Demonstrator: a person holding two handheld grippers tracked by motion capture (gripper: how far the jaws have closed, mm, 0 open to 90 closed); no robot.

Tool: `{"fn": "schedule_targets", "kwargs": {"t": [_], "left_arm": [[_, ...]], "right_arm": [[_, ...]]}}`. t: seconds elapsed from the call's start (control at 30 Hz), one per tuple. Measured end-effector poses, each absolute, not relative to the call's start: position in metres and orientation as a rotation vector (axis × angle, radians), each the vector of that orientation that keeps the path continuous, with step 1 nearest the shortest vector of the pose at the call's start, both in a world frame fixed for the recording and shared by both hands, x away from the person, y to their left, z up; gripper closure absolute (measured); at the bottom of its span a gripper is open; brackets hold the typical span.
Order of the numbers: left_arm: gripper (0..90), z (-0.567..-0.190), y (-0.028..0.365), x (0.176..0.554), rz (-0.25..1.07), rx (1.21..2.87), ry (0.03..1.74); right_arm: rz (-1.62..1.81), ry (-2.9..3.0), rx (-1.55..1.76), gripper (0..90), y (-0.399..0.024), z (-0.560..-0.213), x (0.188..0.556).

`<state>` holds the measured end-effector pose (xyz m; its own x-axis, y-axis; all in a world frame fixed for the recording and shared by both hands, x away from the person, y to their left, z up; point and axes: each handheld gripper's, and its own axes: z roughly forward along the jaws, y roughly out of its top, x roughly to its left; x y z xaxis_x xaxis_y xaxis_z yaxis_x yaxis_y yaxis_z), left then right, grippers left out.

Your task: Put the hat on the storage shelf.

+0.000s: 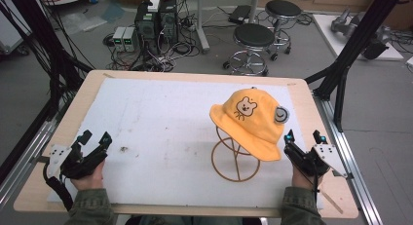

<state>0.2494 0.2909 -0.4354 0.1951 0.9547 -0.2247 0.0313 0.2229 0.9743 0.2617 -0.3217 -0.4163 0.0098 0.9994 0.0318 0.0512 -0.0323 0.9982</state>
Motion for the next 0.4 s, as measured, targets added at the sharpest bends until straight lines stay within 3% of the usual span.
{"fn": "schedule_targets", "kwargs": {"t": [0.4], "left_arm": [[27.7, -0.4358, 0.2923, 0.2505, 0.894, 1.133, 1.17]], "right_arm": [[1.208, 1.227, 1.279, 16.8, -0.3214, -0.4168, 0.2622]]}}
